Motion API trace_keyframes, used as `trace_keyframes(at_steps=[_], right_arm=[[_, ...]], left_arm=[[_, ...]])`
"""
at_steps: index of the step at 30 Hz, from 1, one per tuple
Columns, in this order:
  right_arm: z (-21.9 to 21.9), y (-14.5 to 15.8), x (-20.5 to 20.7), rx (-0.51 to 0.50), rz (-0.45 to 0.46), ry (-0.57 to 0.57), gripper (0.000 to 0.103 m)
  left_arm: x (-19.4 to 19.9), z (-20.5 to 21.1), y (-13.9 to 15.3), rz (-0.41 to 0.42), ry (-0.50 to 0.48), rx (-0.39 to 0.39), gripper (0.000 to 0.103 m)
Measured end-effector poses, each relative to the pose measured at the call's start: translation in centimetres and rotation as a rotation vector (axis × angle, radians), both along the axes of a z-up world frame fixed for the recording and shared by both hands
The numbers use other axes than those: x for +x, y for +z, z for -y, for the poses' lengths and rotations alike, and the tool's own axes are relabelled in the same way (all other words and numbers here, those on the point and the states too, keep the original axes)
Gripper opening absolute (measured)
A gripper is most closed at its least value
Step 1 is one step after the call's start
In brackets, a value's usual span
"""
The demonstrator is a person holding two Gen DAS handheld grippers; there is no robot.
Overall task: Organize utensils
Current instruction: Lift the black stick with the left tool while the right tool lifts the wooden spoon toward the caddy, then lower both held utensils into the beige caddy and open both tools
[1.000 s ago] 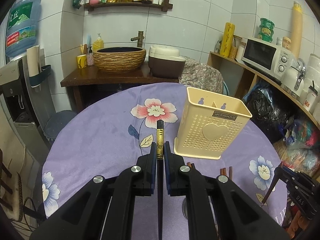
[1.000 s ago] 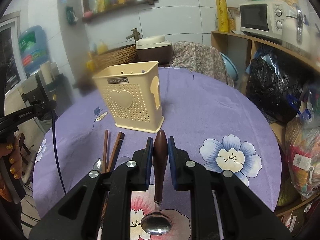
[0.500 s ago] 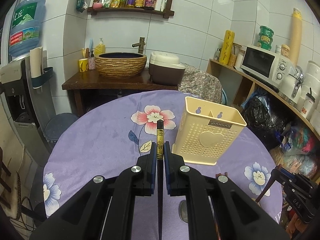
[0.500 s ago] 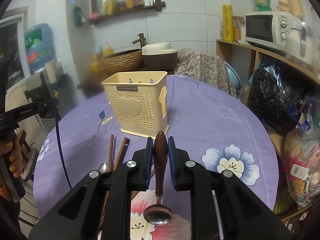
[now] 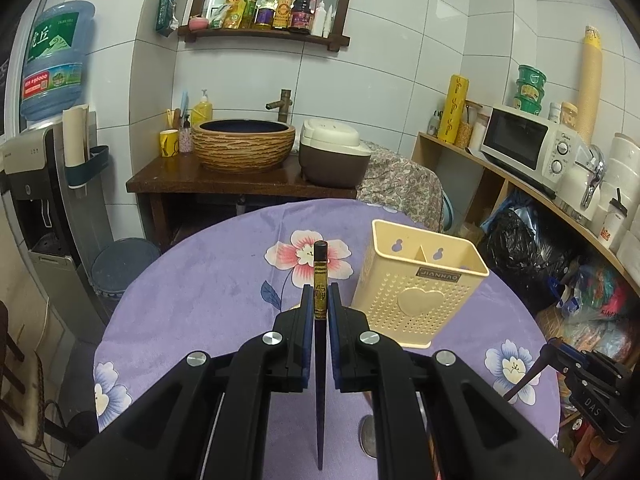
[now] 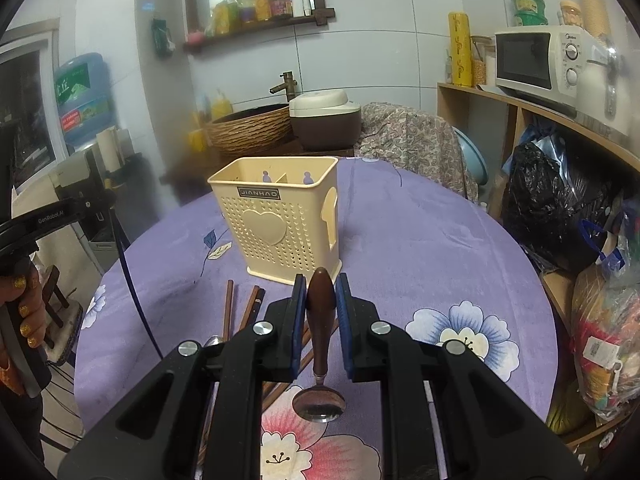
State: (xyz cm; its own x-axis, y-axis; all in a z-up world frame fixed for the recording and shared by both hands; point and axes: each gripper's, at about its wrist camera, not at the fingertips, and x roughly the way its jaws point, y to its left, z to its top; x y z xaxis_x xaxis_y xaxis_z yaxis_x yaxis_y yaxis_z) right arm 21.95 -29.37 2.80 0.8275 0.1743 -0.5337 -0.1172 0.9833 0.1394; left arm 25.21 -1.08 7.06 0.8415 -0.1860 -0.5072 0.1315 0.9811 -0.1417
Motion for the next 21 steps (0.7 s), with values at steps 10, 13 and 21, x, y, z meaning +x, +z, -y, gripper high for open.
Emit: trace_keyframes(at_steps=[10, 13, 21], right_arm=[[0.0, 3.5, 2.0, -0.005, 0.02, 0.033, 0.016], [0.0, 6.6, 3.3, -0.015, 0.048, 0.05, 0.016], [-1.0, 15.4, 7.6, -0.016, 0.141, 0.05, 0.016]], left_arm=[[2.1, -0.6, 4.2, 0.051, 0.018, -0.019, 0.009], [2.8, -0.3, 7.6, 0.085, 0.005, -0.021, 0.009], [4.5, 2.5, 15.9, 0.196, -0.014, 0.004, 0.009]])
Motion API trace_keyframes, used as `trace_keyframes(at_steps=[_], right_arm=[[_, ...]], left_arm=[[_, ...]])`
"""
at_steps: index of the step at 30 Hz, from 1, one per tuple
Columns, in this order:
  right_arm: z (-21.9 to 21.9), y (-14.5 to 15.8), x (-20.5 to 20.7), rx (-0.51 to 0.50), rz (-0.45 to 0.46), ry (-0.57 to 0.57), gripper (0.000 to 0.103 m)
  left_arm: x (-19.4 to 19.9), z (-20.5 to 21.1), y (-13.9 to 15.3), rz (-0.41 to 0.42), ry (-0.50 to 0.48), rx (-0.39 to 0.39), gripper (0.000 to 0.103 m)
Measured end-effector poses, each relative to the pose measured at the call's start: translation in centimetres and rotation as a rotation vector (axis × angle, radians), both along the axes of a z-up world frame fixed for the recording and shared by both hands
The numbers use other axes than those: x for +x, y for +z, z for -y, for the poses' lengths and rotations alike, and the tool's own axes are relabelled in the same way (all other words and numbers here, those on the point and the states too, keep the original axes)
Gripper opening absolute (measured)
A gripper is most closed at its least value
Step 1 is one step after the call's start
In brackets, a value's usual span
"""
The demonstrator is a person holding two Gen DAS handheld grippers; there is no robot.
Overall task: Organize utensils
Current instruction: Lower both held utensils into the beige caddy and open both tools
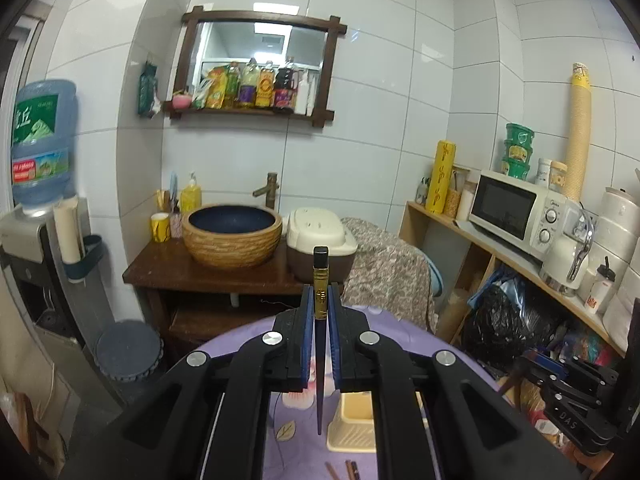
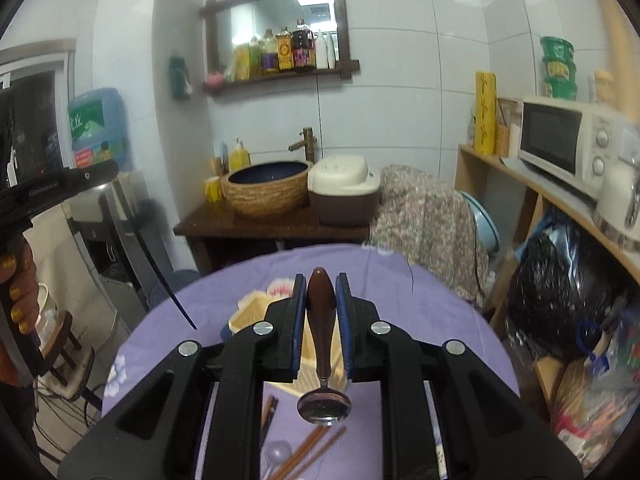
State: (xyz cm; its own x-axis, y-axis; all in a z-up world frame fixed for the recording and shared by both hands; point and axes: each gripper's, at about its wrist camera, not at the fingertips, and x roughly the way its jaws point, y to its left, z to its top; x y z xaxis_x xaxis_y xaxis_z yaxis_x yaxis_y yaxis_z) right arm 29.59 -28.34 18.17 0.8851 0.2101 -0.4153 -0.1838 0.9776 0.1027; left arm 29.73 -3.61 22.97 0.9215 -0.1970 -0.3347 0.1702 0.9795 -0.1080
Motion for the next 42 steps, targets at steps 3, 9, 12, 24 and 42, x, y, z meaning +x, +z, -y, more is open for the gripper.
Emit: trace_keyframes(at_steps=[3, 9, 12, 24, 42], right_arm=[[-0.7, 1.7, 1.7, 0.01, 0.021, -0.005, 0.016], [-1.6, 1.5, 4.1, 0.02, 0.043, -0.003, 0.016], [-2.0, -0.5, 5.5, 0.011, 0.017, -0.011, 0.016], [-2.2, -8.3, 7.2, 0.037, -0.089, 0.01, 0.016], [-2.4, -11.9, 7.7, 0.048, -0.129, 0.022, 0.02]], left_arm=[[1.2, 1.4, 1.0, -0.001, -0.018, -0.012, 0.009], [3.3, 4.1, 0.0, 0.005, -0.038, -0.019, 0.009], [4.4, 5.1, -1.8, -0.02, -0.053, -0.028, 0.009], [6.2, 6.6, -10.8, -0.164, -0.083, -0.009, 0.009], [6.5, 6.9, -14.2, -0.216, -0.085, 0.014, 0.009]])
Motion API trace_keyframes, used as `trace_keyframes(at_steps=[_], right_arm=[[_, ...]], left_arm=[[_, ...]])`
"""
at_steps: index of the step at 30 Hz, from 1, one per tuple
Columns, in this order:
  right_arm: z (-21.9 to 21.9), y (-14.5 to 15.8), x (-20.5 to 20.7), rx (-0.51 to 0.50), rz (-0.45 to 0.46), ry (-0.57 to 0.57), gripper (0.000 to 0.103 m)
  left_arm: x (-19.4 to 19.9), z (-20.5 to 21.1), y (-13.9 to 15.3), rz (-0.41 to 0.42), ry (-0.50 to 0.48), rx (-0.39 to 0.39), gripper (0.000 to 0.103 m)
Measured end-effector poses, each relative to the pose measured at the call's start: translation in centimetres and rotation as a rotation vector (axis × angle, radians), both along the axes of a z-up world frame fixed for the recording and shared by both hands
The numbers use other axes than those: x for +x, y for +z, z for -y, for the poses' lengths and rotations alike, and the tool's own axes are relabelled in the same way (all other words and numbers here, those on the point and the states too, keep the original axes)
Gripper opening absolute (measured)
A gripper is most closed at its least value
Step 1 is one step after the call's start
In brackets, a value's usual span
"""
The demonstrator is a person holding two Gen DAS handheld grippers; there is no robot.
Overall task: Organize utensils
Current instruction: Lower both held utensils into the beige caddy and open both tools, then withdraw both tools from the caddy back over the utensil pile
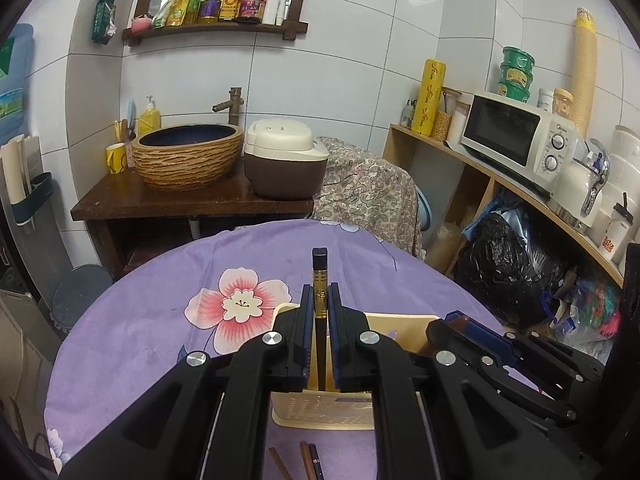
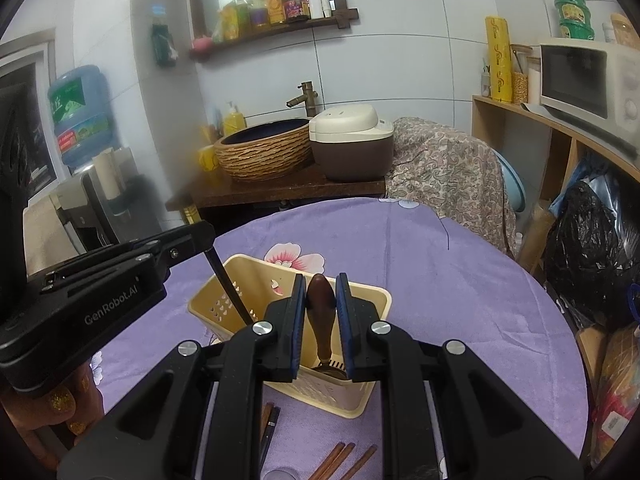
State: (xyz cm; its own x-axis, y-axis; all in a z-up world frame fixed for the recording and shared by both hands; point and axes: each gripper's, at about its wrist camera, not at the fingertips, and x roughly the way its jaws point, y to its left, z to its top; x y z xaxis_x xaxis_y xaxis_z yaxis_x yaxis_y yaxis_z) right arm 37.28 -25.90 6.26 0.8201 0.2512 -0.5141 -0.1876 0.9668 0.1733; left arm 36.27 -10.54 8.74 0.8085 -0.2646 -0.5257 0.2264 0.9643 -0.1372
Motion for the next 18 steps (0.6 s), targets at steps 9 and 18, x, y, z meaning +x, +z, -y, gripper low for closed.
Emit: trace_keyframes(at_steps=[9, 18], right_arm=[[1.1, 0.4, -2.7, 0.014, 0.085, -0.059, 0.063], [1.1, 0.4, -9.0, -0.087, 0.134, -0.114, 0.079]], left_arm=[[-3.2, -2.0, 1.3, 0.083, 0.035, -0.057, 0.06], [-9.5, -3.8, -1.1, 0.112, 0.026, 0.031, 0.079]])
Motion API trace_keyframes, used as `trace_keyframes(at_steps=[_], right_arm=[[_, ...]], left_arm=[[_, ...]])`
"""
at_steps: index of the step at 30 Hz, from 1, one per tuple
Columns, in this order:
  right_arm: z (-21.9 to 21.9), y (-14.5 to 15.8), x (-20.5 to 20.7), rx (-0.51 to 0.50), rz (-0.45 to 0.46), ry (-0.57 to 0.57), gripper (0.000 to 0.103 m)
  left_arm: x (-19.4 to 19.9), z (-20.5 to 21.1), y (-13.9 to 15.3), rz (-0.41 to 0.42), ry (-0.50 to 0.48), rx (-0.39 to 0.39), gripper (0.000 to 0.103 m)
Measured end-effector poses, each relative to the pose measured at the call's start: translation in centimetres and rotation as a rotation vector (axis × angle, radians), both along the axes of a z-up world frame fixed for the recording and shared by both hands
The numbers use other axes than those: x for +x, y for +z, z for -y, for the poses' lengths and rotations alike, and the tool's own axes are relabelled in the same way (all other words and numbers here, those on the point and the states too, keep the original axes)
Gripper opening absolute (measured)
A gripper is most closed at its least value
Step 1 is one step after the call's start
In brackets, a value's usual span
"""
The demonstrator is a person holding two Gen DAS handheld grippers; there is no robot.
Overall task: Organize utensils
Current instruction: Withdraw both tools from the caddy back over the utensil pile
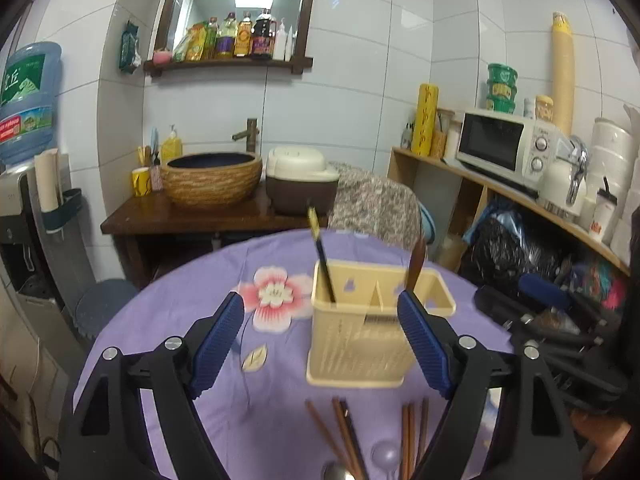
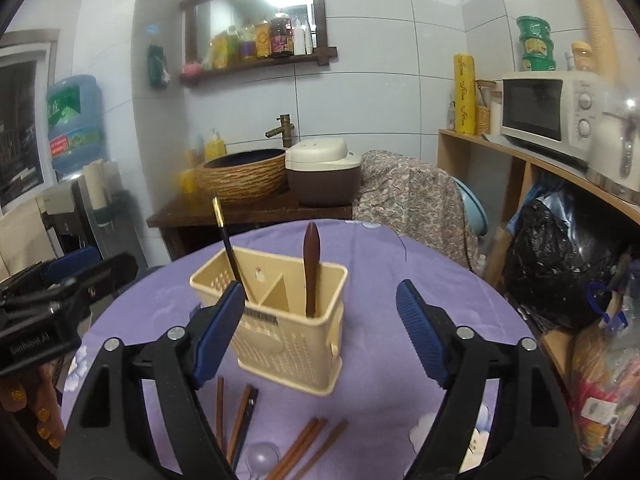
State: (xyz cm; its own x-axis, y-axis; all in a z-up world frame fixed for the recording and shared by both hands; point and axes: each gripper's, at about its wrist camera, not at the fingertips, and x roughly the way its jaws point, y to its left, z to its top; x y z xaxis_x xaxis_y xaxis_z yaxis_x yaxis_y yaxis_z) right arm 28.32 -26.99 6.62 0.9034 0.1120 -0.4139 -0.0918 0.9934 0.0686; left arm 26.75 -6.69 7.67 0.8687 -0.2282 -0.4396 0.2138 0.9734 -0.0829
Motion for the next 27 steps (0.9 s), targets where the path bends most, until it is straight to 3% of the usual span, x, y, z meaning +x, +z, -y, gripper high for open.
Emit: trace_keyframes(at_steps=[4, 9, 16, 21, 27], right_arm=[[-0.4, -2.0, -2.6, -0.059, -0.06, 0.001, 0.085], [-0.9, -6.5, -4.5, -0.111, -0.204, -0.008, 0.087], [-0.3, -11.7, -6.3, -0.09, -0.341, -0.044, 0.087], [0.2, -13.9, -6.7, -0.078, -0.406, -0.063, 0.087], [-1.6, -14.7, -6.5, -0.074, -0.439, -0.019, 0.087]], left_arm=[[-2.2, -1.1, -3.1, -0.053, 0.017, 0.043, 0.08], [-4.0, -2.5, -6.7, -0.136, 0.045, 0.071, 0.08], [-6.3, -4.1, -11.3, -0.22, 0.097, 0.123, 0.079], [-6.9, -4.5, -13.5, -0.289, 0.082, 0.109, 0.067], [-6.9, -3.8, -13.8, -0.297, 0.054, 0.104, 0.058]])
